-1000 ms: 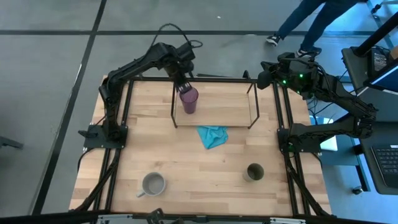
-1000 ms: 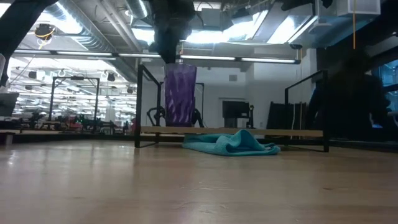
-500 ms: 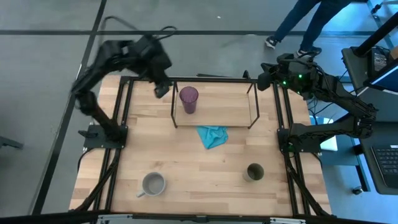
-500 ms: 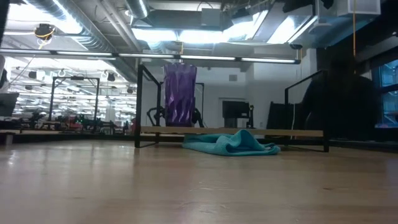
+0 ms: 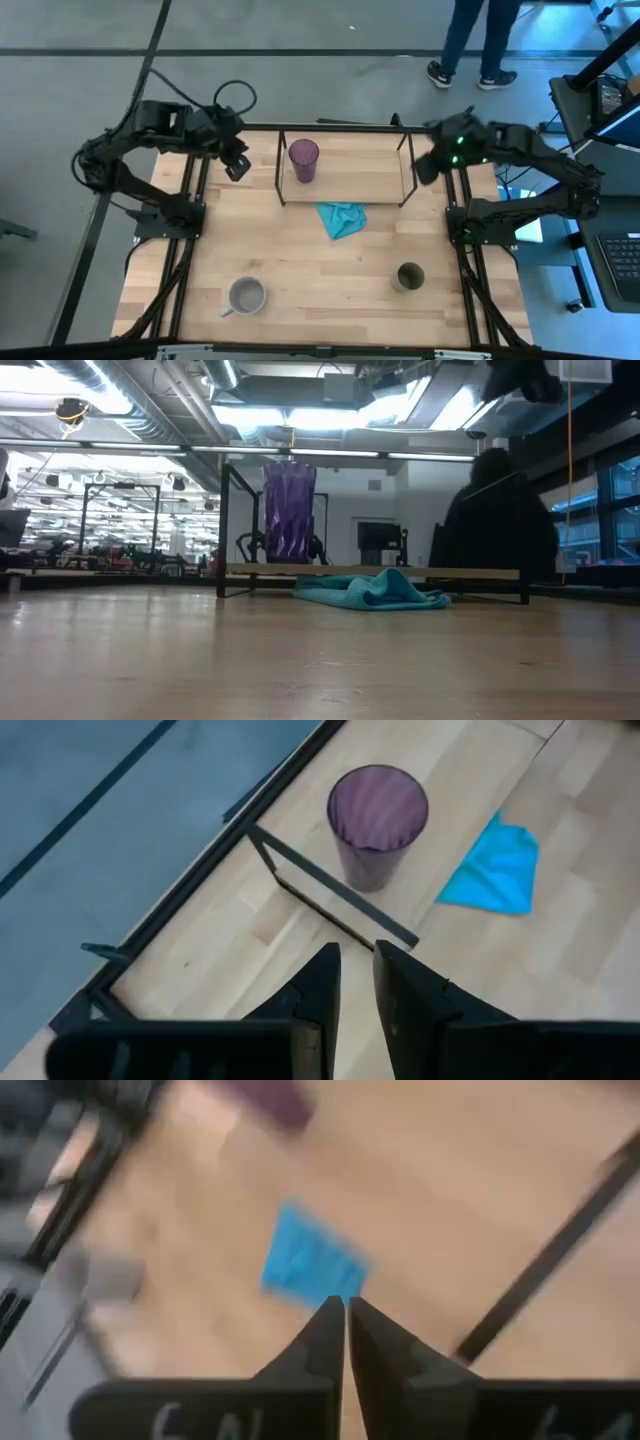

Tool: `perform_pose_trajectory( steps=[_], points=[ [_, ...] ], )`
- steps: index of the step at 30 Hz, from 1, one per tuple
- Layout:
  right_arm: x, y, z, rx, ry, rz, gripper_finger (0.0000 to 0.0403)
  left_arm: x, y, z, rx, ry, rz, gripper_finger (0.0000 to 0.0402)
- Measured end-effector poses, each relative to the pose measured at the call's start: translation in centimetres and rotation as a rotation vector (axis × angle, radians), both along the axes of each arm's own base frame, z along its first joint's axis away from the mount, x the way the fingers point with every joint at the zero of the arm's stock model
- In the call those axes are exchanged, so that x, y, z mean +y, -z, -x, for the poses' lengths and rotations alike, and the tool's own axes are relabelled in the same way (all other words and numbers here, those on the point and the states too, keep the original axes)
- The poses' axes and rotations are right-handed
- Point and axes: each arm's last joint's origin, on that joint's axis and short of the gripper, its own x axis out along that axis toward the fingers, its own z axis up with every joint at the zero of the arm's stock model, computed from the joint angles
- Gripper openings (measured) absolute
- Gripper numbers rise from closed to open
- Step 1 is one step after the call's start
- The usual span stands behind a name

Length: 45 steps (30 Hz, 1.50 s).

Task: Stack small to large cups/mugs on shelf
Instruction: Put the brown cup on the shelf

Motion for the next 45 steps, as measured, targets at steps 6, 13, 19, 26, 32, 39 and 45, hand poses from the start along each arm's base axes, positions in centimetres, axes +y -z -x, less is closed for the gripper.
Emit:
perform_pose_trajectory(
  steps=[6,13,19,26,32,39,45],
  points=[
    [3.6,2.7,-1.6,0.045,-0.246,-0.207,0.0022,-0.1,1.7,-0.8,-0.047,0.096,0.003,0.0058],
    [8.5,1.9,-3.2,-0.012,-0.395,-0.1,0.0022,0.2,2.9,-1.4,-0.097,0.158,-0.002,0.0058],
    [12.6,1.0,-4.6,0.015,-0.438,0.067,0.0022,1.0,3.4,-1.7,-0.111,0.189,0.005,0.0058],
    [15.3,1.8,-4.9,0.492,-0.476,0.075,0.0022,1.9,3.4,-1.6,-0.121,0.2,0.008,0.0058],
    [17.0,2.3,-5.2,0.556,-0.406,-0.031,0.0022,2.7,3.4,-1.4,-0.118,0.173,0.003,0.0058],
    [19.3,4.2,-4.2,0.579,-0.26,-0.128,0.0022,3.4,3.4,-1.1,-0.116,0.23,0.017,0.0058],
    [20.3,6.3,-3.5,0.598,-0.106,-0.157,0.0043,3.9,3.4,-0.9,-0.103,0.254,0.001,0.0058]
  ],
)
